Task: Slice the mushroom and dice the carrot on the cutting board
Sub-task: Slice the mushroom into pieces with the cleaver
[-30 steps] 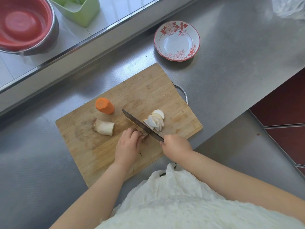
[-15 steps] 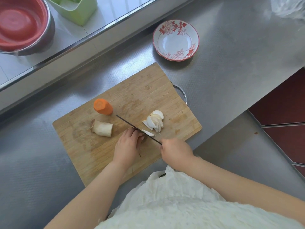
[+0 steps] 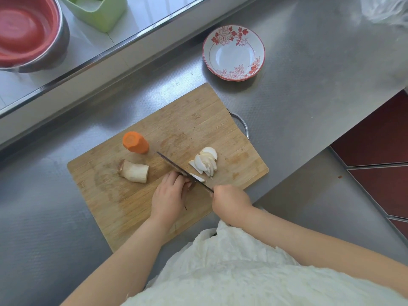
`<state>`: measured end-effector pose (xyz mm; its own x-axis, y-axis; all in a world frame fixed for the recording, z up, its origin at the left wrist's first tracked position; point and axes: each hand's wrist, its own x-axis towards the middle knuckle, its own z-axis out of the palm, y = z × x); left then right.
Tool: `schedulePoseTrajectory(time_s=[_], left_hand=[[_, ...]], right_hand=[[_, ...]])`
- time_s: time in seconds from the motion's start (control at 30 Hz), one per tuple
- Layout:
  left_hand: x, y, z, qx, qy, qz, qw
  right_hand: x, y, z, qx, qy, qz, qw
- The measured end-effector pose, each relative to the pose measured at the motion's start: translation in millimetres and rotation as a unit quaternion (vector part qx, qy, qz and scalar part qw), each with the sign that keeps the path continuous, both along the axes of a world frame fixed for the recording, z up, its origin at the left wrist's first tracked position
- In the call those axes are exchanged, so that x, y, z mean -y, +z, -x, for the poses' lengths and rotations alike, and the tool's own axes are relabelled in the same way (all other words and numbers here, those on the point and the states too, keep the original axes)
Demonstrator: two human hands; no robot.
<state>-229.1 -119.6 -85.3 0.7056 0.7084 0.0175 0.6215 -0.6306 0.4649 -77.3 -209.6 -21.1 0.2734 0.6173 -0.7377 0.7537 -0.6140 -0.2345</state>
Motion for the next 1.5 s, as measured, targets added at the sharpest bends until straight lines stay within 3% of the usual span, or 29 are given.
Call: schedulePoseTrajectory(time_s=[0.2, 0.47, 0.73, 0.97, 1.2, 1.5], left_hand=[[4, -3, 2, 0.013, -0.016, -0.033, 0.999], [5, 0, -1, 0.001, 0.002, -0.036, 0.999], [6, 0, -1, -0.008, 0.017, -0.038, 0.999], [6, -4, 1, -0.025, 0.006, -0.030, 0.999], [6, -2, 3, 0.019, 0.008, -0.011, 1.000], [7, -2, 1, 0.008, 0.018, -0.019, 1.000]], right_hand=[[-1, -1, -10, -0.045, -0.088, -0.015, 0.995], [13, 11, 0, 0.003, 0.013, -0.059, 0.998], [6, 20, 5, 0.001, 0.021, -0.024, 1.000], [-1, 10, 9, -0.007, -0.011, 0.008, 1.000], [0, 2, -4, -0.053, -0.098, -0.009, 0.994], [13, 18, 6, 0.018, 0.011, -0.058, 0.998]])
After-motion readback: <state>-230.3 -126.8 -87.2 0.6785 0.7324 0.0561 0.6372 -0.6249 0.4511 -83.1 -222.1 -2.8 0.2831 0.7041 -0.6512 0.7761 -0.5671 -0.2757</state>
